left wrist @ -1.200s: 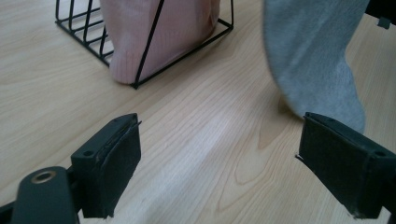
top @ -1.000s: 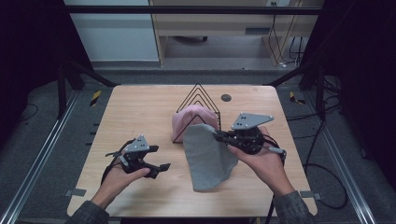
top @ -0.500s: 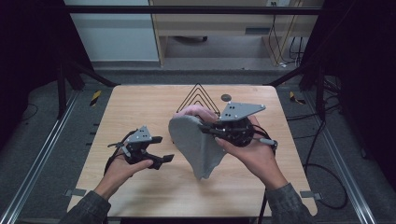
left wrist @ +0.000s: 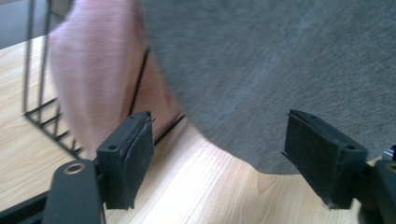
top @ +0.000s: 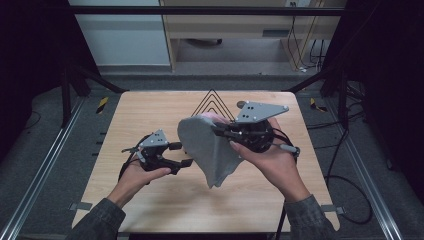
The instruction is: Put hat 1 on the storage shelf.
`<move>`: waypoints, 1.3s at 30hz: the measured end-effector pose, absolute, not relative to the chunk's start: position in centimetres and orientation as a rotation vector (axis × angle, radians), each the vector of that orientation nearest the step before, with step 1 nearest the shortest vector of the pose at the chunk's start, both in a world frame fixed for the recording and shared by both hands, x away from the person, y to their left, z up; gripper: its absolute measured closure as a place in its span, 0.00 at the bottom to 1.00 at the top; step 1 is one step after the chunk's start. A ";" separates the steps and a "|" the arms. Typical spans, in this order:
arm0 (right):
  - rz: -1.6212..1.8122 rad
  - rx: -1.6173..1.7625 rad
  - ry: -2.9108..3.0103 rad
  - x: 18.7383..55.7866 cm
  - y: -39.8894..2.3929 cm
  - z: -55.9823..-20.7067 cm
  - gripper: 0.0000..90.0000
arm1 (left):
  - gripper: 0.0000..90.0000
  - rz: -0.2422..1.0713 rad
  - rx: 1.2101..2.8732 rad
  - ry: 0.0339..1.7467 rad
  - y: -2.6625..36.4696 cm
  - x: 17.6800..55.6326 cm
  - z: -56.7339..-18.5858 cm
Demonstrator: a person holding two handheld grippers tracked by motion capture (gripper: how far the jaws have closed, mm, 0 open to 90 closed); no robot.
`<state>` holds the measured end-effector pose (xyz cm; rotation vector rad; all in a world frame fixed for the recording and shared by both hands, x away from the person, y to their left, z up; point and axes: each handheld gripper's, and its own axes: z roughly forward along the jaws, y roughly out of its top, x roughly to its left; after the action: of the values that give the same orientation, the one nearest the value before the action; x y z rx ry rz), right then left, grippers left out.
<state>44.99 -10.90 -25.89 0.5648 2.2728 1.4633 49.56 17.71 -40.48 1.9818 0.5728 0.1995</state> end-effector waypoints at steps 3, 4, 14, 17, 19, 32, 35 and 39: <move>1.469 0.580 2.268 45.0 -10.8 -25.8 0.96 | 0.35 0.191 1.989 0.568 17.1 49.8 -40.9; 1.469 0.580 2.268 45.0 -10.8 -25.8 0.96 | 0.35 0.187 1.985 0.568 17.0 49.9 -41.0; 1.461 0.650 2.241 45.0 -12.3 -26.9 0.96 | 0.97 0.167 1.975 0.558 16.2 49.7 -40.9; 1.448 0.683 2.236 45.3 -13.0 -27.4 0.96 | 0.97 0.202 2.004 0.569 16.5 49.4 -40.4; 1.443 0.700 2.233 45.5 -13.3 -27.6 0.96 | 0.97 0.215 2.010 0.580 16.8 49.3 -39.9; 1.454 0.756 2.186 46.2 -14.5 -27.5 0.95 | 0.97 0.323 2.026 0.595 18.5 48.7 -34.7; 1.455 0.760 2.178 46.4 -14.5 -27.4 0.95 | 0.97 0.336 2.035 0.590 18.7 48.8 -33.3; 1.484 0.787 2.157 46.8 -14.7 -27.1 0.95 | 0.97 0.366 2.049 0.588 18.8 48.8 -31.5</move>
<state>46.79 -14.70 -27.08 0.7873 2.1575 1.4836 48.82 18.82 -31.55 2.0488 0.5880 0.3660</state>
